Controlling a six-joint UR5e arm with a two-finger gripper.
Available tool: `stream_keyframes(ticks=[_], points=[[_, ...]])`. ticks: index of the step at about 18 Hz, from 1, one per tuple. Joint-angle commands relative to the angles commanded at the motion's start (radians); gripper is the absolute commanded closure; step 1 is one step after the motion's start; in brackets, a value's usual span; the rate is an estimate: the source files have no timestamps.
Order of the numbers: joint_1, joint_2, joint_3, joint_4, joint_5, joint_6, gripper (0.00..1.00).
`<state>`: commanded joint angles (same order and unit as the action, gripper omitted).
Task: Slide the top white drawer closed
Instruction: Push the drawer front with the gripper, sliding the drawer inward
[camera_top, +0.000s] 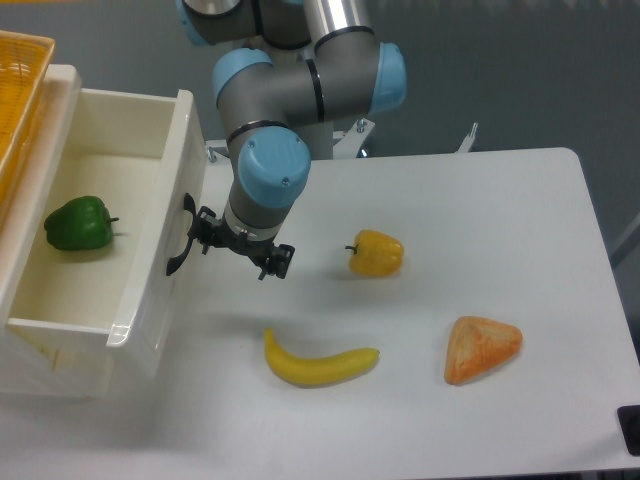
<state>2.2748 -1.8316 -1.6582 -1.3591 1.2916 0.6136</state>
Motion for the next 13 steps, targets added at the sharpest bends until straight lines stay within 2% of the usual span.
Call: stream_keyframes(ticks=[4, 8, 13], points=[[0.058, -0.003, 0.024, 0.0, 0.006, 0.005, 0.0], [0.104, -0.003, 0.02, 0.0, 0.012, 0.049, 0.0], [0.104, -0.02, 0.009, 0.009, 0.034, 0.034, 0.0]])
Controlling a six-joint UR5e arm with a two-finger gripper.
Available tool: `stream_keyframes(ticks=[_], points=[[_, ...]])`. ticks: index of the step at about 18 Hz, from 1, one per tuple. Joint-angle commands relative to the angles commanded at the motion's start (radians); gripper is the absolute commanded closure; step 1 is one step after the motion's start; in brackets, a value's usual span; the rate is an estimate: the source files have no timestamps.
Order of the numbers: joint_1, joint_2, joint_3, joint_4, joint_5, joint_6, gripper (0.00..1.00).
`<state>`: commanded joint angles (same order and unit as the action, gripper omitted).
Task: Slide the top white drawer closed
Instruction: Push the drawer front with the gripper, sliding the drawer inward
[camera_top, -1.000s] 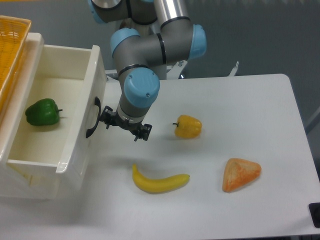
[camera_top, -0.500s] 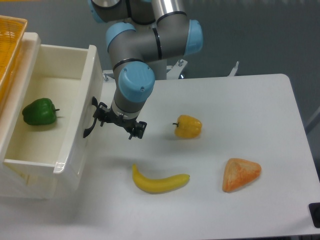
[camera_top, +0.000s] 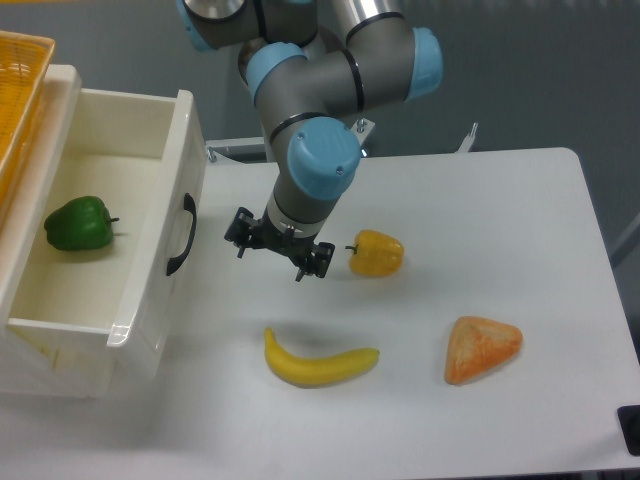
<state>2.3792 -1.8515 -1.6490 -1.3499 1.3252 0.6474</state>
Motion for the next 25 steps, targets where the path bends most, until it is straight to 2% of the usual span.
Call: stream_keyframes(ticks=[2, 4, 9, 18, 25], points=[[-0.005, -0.003, -0.006, 0.003, 0.037, -0.02, 0.0], [-0.008, -0.012, -0.008, 0.005, 0.039, -0.081, 0.0], [-0.04, -0.04, -0.012, 0.008, 0.037, -0.133, 0.0], [-0.08, -0.075, -0.017, 0.021, 0.014, -0.137, 0.0], [-0.098, -0.072, -0.023, 0.026, 0.015, -0.132, 0.0]])
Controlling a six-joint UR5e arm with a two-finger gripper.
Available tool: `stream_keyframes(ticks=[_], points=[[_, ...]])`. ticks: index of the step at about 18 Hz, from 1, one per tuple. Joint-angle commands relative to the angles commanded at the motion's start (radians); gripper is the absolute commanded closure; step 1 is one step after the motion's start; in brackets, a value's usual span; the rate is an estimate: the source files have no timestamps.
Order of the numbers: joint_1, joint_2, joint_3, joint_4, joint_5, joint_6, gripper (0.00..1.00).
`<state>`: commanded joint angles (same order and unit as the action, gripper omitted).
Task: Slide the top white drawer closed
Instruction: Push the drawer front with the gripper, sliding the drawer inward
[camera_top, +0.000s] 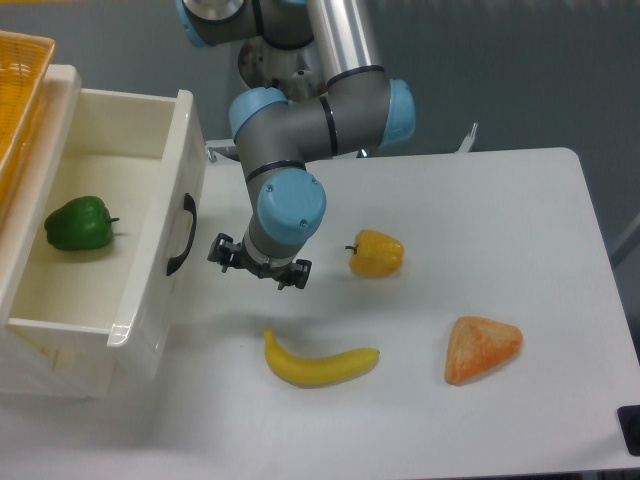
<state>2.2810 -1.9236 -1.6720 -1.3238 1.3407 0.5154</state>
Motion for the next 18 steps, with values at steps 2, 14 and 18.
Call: stream_keyframes(ticks=[2, 14, 18], points=[[-0.005, 0.002, 0.002, -0.002, -0.002, 0.0, 0.0], [-0.021, 0.008, 0.009, -0.002, -0.002, 0.005, 0.0], [-0.031, 0.014, 0.009, -0.005, -0.002, 0.005, 0.0]])
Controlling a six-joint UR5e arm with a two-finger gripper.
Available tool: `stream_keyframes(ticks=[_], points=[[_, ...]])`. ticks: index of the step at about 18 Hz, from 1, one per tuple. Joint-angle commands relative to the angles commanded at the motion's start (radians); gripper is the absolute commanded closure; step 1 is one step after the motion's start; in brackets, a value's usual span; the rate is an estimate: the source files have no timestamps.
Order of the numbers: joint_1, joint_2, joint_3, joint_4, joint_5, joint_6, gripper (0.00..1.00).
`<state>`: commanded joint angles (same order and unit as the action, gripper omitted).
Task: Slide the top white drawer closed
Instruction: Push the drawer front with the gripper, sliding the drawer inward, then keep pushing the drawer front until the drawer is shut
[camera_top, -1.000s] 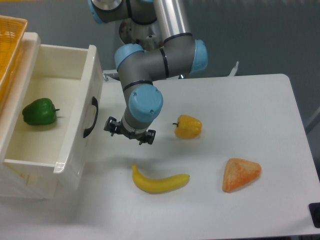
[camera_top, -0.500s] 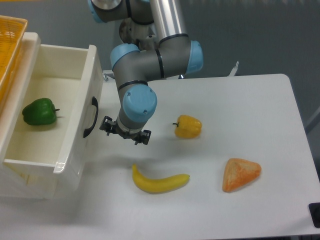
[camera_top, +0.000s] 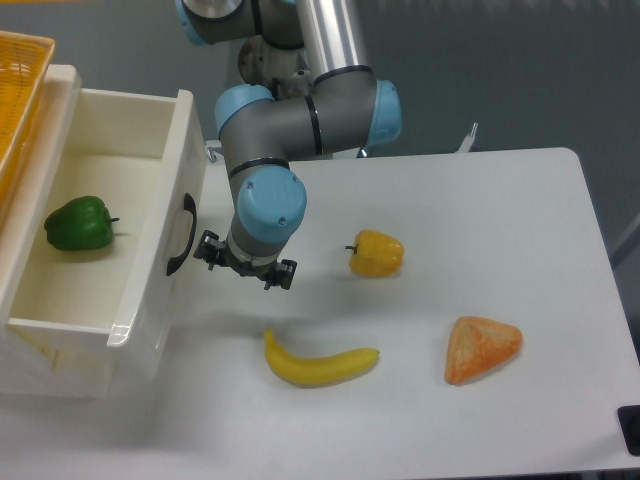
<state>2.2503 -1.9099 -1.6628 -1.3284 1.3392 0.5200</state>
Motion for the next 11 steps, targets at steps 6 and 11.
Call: stream_keyframes(ticks=[6, 11], points=[[-0.011, 0.003, 0.0, -0.002, -0.002, -0.002, 0.0], [-0.023, 0.014, 0.0, -0.002, -0.003, -0.002, 0.0]])
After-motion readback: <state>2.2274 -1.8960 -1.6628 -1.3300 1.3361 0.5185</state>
